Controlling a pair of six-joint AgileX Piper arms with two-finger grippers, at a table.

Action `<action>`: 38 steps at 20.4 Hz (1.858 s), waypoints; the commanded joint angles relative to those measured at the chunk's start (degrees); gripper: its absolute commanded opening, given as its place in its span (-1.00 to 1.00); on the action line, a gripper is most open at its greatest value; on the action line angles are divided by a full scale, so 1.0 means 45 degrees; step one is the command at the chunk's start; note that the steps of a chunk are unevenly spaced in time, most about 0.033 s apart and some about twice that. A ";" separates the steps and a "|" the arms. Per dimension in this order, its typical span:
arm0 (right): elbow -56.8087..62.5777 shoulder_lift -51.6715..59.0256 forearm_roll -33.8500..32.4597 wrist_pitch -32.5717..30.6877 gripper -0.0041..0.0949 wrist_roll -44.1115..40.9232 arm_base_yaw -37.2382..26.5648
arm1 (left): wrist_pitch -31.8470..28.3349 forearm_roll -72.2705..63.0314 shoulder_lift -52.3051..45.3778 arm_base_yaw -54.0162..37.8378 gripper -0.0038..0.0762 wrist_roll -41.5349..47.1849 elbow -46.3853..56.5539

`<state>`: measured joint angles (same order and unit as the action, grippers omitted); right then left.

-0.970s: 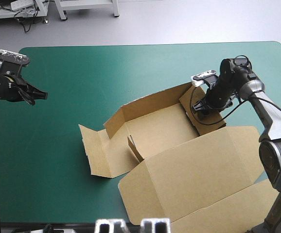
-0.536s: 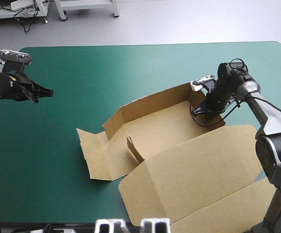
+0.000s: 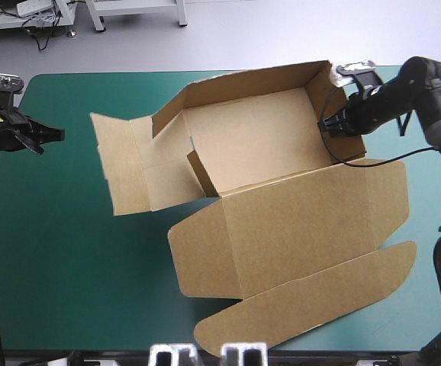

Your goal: Fold the box

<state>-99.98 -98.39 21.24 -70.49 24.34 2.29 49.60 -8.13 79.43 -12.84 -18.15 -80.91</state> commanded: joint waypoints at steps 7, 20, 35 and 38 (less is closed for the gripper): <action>-0.0418 0.1306 0.2908 -0.0226 -0.96 0.1401 -0.1228 | 0.1441 -0.9055 0.1012 -0.0193 -0.93 -0.6588 0.1250; -0.0418 0.0963 0.2326 0.1081 -0.95 0.0621 -0.1228 | 0.5456 -1.6106 0.1831 0.2987 -0.92 -1.0649 0.1111; -0.0418 0.0584 0.0016 0.4076 -0.95 -0.1085 0.1296 | 0.5457 -1.7942 0.1154 0.3014 -0.63 -1.0404 0.0989; -0.0418 0.0584 0.0074 0.4273 -0.95 -0.1353 0.1310 | 0.5365 -1.7677 0.1154 0.3014 -0.12 -1.0334 0.0989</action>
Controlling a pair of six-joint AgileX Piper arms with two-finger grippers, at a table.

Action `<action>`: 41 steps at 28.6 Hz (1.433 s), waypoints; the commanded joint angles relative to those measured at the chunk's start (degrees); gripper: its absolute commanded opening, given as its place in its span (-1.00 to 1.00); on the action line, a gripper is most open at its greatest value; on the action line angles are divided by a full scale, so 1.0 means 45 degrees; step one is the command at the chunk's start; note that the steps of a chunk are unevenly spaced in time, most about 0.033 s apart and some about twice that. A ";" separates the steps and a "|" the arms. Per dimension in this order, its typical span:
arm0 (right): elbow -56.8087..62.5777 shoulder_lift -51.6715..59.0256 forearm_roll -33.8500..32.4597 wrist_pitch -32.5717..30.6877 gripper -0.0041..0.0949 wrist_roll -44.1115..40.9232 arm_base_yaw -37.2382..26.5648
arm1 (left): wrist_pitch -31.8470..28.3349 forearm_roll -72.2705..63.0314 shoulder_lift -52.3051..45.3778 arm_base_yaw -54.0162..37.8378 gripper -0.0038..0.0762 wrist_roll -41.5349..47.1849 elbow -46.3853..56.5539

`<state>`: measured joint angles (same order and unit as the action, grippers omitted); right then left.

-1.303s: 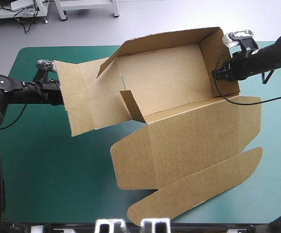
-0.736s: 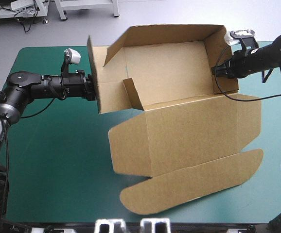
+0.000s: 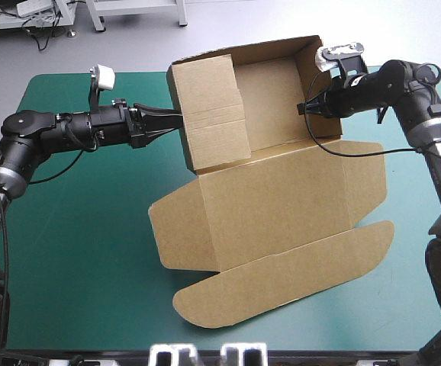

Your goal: Fold the box

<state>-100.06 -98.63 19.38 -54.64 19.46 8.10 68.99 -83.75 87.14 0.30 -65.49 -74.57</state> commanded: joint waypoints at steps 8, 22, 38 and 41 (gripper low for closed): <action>-0.0402 0.0382 0.0377 0.0841 -0.95 -0.0945 0.0020 | -0.0215 0.0692 -0.0559 0.0263 0.33 0.1563 -0.0952; -0.0402 -0.0089 -0.0538 0.2001 -0.95 -0.2547 0.1447 | -0.8623 1.2227 -0.0250 0.4207 0.20 1.1397 -0.2235; -0.0402 -0.0443 0.2152 0.1596 -0.95 -0.1470 0.2060 | -0.9178 1.4103 0.0809 0.4281 -0.70 1.3726 -0.2308; -0.0402 -0.0659 0.1182 0.1081 -0.95 -0.2395 0.2060 | -0.9016 1.4103 0.0833 0.4281 -0.92 1.3084 -0.2308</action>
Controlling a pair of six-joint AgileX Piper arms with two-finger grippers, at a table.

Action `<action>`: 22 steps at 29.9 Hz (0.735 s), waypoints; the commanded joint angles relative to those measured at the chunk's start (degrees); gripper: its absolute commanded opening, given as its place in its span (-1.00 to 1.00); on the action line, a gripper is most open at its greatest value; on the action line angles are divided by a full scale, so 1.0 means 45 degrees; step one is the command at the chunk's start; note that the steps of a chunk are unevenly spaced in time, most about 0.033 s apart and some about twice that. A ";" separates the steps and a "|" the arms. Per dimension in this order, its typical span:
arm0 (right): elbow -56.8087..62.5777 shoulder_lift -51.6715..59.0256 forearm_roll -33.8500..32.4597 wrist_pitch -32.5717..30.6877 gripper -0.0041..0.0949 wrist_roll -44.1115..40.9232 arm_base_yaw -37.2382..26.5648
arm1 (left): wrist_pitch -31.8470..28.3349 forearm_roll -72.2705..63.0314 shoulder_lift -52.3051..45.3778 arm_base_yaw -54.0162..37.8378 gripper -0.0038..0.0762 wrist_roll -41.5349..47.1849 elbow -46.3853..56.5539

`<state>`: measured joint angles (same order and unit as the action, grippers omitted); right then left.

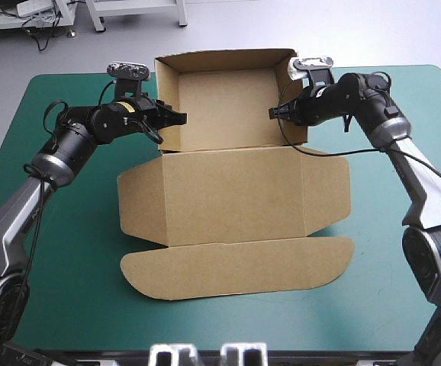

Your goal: Fold the box

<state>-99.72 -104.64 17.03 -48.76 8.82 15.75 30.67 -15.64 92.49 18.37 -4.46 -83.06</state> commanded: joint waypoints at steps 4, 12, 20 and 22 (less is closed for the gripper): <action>-0.0476 0.0355 -0.0026 -0.1258 -0.96 -0.0920 0.0360 | 0.0163 -0.0919 0.0050 0.0267 -0.93 -0.0476 -0.0488; -0.0476 -0.0477 -0.2164 -0.4735 -0.95 -0.0948 0.0360 | 0.3983 -0.1635 0.2375 0.0383 -0.93 -0.1289 -0.0945; -0.0427 -0.1248 -0.2406 -0.5064 -0.96 -0.1769 0.0360 | 0.4680 -0.0813 0.2970 0.0988 -0.93 -0.1293 -0.1253; -0.0427 -0.1402 -0.2141 -0.5064 -0.96 -0.1959 0.0360 | 0.5409 -0.0329 0.3187 0.0988 -0.93 -0.0733 -0.1601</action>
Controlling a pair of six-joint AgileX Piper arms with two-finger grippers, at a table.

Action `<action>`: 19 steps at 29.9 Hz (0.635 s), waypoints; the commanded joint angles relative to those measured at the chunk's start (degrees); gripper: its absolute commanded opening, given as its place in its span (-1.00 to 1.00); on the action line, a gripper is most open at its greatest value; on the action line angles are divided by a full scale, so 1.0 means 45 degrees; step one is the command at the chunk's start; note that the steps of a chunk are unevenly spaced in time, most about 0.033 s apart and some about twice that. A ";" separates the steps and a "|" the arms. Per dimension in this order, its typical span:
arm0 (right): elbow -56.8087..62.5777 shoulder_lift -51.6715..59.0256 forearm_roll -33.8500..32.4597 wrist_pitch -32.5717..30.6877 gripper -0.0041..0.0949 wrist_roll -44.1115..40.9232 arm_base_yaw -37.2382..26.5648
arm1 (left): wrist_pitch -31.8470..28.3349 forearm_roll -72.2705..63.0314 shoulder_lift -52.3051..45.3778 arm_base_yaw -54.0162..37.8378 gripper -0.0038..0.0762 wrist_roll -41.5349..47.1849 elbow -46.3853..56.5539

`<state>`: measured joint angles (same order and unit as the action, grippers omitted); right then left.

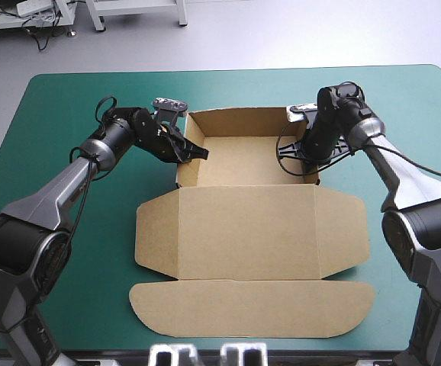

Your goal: Fold the box

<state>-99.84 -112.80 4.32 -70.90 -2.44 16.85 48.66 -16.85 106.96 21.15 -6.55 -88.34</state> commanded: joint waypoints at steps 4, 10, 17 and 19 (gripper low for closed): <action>-0.0401 0.0288 0.0937 -0.0144 -0.95 0.0293 0.0116 | 0.3749 0.1334 0.0602 0.0370 -0.93 0.1224 -0.1581; -0.0401 0.0288 0.0867 -0.0144 -0.96 0.0263 0.0116 | 0.5000 0.1988 0.0901 0.0394 -0.93 0.2055 -0.3156; -0.0401 0.0257 0.0834 -0.0144 -0.96 0.0213 0.0116 | 0.5603 0.2465 0.1113 0.0422 -0.93 0.2114 -0.3535; -0.0401 0.0252 0.0742 -0.0144 -0.95 0.0213 0.0116 | 0.5603 0.2615 0.1142 0.0507 -0.93 0.2114 -0.3535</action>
<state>-100.09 -114.62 6.59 -71.25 -3.88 17.14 66.70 -6.11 114.29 22.48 4.81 -103.13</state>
